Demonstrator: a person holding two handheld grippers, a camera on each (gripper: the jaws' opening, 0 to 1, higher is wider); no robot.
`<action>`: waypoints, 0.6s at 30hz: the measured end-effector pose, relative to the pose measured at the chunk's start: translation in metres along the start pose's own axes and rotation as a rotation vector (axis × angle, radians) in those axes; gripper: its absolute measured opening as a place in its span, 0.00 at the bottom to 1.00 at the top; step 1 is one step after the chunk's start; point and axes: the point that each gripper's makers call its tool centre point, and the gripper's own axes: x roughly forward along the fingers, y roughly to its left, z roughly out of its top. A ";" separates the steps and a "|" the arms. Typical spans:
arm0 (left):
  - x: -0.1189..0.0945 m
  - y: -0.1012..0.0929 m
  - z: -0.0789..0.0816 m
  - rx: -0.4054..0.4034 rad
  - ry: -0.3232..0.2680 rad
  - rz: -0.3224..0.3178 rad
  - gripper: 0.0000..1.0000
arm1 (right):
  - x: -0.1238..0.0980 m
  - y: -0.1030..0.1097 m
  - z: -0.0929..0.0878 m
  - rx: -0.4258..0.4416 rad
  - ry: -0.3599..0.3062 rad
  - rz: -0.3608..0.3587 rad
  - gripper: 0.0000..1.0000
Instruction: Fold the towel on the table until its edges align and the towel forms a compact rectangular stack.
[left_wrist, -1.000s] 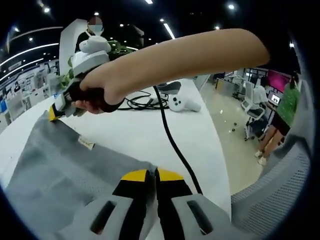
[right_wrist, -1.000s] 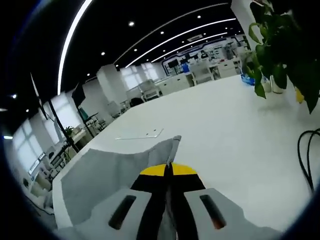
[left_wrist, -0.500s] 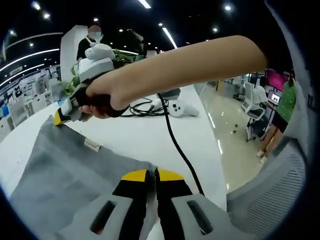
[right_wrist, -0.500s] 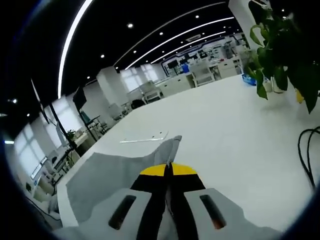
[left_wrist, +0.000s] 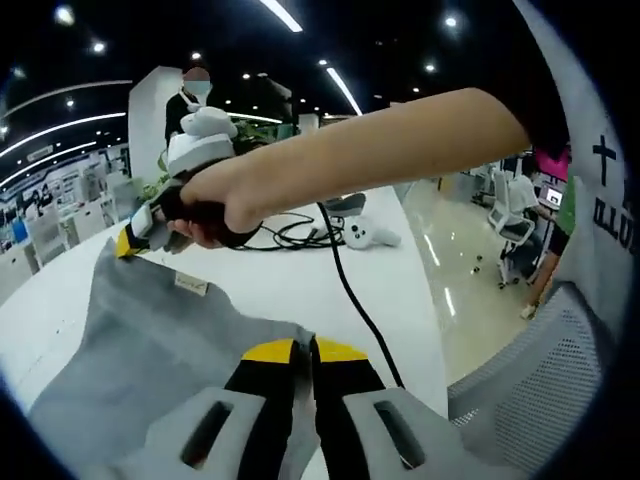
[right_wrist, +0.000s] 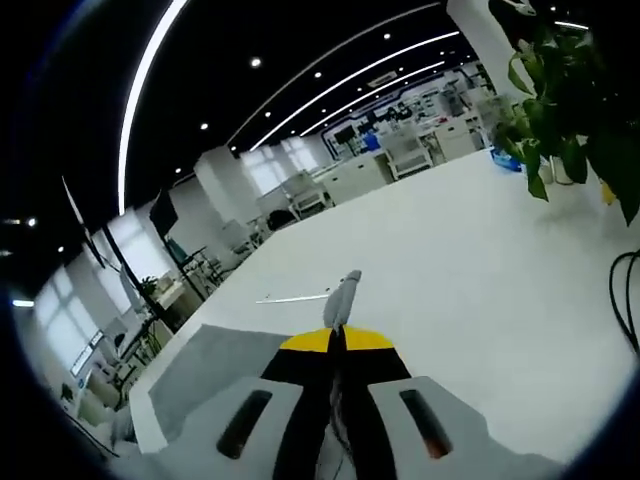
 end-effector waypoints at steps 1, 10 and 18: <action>-0.003 0.000 0.001 0.000 -0.007 0.002 0.06 | 0.000 0.002 0.001 0.008 -0.004 0.002 0.00; -0.034 0.008 0.005 0.001 -0.035 0.024 0.06 | -0.003 0.030 0.008 0.036 -0.018 0.003 0.00; -0.065 0.017 0.003 -0.026 -0.048 0.065 0.06 | -0.002 0.053 0.011 0.056 -0.026 0.009 0.00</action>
